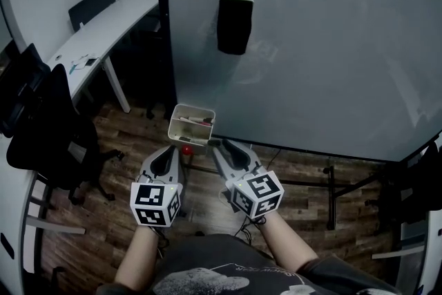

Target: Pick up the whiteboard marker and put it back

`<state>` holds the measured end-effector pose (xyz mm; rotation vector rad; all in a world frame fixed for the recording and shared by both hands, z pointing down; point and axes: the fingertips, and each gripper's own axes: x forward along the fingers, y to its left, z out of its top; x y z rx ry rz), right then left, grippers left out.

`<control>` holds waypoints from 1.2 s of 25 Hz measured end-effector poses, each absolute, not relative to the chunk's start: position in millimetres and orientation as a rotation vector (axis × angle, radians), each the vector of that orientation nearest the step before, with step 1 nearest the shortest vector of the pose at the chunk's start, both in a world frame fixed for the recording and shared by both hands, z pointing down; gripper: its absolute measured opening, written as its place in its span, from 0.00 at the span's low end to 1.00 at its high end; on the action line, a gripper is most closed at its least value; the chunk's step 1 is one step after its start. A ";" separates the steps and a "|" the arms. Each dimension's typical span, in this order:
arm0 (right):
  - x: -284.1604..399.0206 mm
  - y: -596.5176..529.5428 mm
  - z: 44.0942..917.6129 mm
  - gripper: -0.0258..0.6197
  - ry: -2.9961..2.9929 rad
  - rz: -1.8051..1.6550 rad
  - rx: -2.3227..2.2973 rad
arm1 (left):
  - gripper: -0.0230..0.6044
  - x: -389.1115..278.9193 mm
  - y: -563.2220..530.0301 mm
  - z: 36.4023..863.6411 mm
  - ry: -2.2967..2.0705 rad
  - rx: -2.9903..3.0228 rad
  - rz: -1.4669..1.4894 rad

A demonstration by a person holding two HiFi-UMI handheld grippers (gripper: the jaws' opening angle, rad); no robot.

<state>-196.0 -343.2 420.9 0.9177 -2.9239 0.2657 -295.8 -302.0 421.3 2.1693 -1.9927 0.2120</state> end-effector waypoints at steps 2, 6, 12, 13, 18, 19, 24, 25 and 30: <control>-188.1 -340.2 420.1 0.20 -2.924 0.273 0.915 | 0.06 -288.2 -297.9 420.1 -1.999 2.165 0.217; -174.7 -331.7 420.6 0.20 -2.937 0.285 0.895 | 0.06 -275.0 -287.2 421.4 -2.010 2.147 0.226; -148.0 -316.7 424.8 0.20 -2.925 0.303 0.871 | 0.06 -247.5 -271.0 423.1 -2.019 2.125 0.226; -143.0 -314.9 425.4 0.20 -2.923 0.311 0.870 | 0.06 -243.0 -268.8 423.0 -2.021 2.123 0.225; -116.6 -303.8 425.9 0.19 -2.921 0.323 0.852 | 0.06 -217.2 -257.5 422.8 -2.026 2.111 0.214; -112.1 -300.7 425.5 0.19 -2.923 0.324 0.844 | 0.06 -211.6 -254.3 422.3 -2.027 2.111 0.212; -97.3 -280.2 424.2 0.12 -2.926 0.300 0.785 | 0.06 -190.3 -234.6 419.2 -2.047 2.101 0.198; -94.7 -275.0 423.9 0.11 -2.927 0.293 0.772 | 0.06 -187.1 -229.8 419.2 -2.053 2.095 0.196; -79.1 -247.4 424.2 0.08 -2.919 0.244 0.733 | 0.06 -170.4 -202.6 418.4 -2.081 2.074 0.199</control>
